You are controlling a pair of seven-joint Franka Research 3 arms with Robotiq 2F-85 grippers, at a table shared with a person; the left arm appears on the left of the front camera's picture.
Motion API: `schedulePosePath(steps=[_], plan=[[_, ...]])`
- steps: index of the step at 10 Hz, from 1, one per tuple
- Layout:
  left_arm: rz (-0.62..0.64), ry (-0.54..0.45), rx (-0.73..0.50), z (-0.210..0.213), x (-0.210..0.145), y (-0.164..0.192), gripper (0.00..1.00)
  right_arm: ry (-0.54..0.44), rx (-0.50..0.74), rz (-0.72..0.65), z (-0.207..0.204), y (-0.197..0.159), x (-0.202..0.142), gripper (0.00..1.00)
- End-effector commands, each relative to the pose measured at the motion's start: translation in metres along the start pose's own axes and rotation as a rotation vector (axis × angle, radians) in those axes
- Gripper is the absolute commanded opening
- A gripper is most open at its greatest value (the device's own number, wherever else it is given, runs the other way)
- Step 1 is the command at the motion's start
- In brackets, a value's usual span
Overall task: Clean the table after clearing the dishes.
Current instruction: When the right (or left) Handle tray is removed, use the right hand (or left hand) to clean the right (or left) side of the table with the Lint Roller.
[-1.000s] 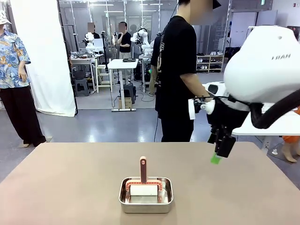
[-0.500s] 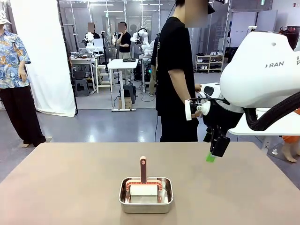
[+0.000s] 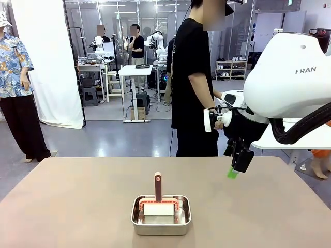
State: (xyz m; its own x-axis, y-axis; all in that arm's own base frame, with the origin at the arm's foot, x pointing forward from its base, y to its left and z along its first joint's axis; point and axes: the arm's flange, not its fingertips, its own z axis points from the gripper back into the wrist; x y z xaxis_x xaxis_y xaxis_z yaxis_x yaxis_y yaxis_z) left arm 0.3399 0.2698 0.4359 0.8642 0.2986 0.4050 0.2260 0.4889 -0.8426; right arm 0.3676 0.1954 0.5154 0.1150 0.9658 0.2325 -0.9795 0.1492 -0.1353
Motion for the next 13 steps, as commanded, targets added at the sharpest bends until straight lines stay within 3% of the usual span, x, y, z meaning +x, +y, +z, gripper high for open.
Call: schedulePosePath(steps=[1,4,6,7,13], plan=[[-0.009,-0.008,-0.007,0.002,-0.003,-0.001,1.0,-0.141,0.073,0.095,-0.018,-0.009,0.026,1.0],[-0.009,-0.008,-0.007,0.002,-0.003,-0.001,1.0,-0.052,0.137,0.107,-0.059,-0.018,0.089,1.0],[-0.009,-0.008,-0.007,0.002,-0.003,-0.001,1.0,-0.01,0.024,0.105,-0.068,-0.014,0.12,1.0],[-0.009,-0.008,-0.007,0.002,-0.003,-0.001,1.0,-0.023,0.025,0.104,-0.071,-0.013,0.135,1.0],[-0.009,-0.008,-0.007,0.002,-0.003,-0.001,1.0,0.111,-0.002,0.125,-0.108,-0.002,0.194,1.0]])
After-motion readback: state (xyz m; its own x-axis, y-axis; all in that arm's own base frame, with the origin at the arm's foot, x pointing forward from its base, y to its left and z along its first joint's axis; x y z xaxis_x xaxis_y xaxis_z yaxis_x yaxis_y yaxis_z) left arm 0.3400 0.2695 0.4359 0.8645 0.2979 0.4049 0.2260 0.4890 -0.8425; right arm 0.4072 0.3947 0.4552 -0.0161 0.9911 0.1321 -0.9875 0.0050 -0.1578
